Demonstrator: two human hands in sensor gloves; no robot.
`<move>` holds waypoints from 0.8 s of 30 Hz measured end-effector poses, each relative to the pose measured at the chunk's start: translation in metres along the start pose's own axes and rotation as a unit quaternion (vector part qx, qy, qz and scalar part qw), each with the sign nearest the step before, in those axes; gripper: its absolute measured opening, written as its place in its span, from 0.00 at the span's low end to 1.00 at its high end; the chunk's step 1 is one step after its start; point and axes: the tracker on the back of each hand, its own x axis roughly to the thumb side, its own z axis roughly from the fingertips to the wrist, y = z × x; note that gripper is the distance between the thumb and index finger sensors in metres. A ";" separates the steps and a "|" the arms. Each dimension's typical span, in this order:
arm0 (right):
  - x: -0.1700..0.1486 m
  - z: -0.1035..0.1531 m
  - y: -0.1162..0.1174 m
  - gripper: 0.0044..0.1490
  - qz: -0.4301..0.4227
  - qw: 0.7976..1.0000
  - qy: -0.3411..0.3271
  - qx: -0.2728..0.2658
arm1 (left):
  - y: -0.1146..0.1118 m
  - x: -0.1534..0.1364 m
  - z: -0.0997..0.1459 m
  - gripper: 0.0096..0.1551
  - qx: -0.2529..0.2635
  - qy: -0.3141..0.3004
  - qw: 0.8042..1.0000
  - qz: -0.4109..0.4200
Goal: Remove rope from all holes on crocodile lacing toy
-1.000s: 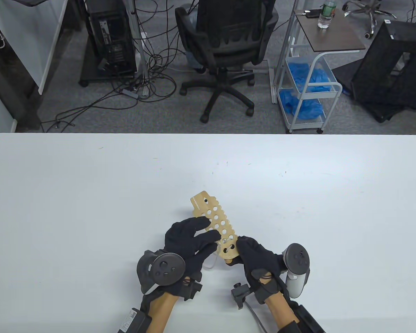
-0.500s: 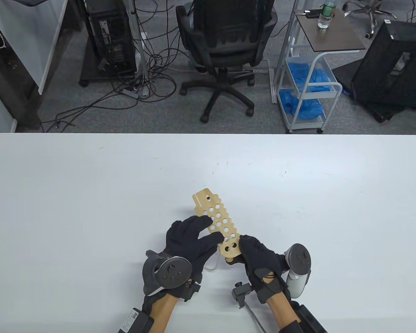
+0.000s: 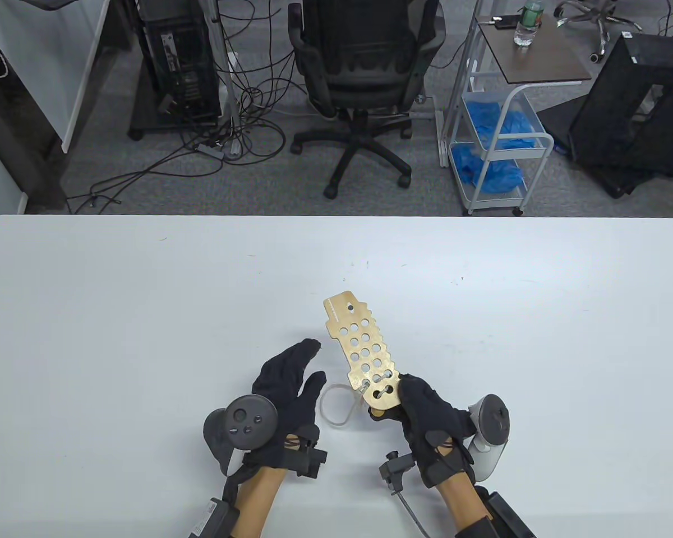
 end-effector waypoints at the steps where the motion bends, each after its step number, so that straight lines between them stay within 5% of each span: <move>1: 0.000 0.000 0.001 0.30 -0.006 1.000 -0.002 0.005 | -0.002 -0.002 -0.001 0.34 -0.009 0.003 1.000 0.015; 11: 0.002 -0.002 0.010 0.30 -0.023 0.998 -0.022 0.060 | -0.037 0.002 -0.006 0.33 -0.234 -0.041 0.954 0.181; 24: 0.002 -0.002 0.010 0.30 -0.004 0.998 -0.022 0.059 | -0.030 0.000 -0.005 0.26 -0.181 -0.038 0.974 0.135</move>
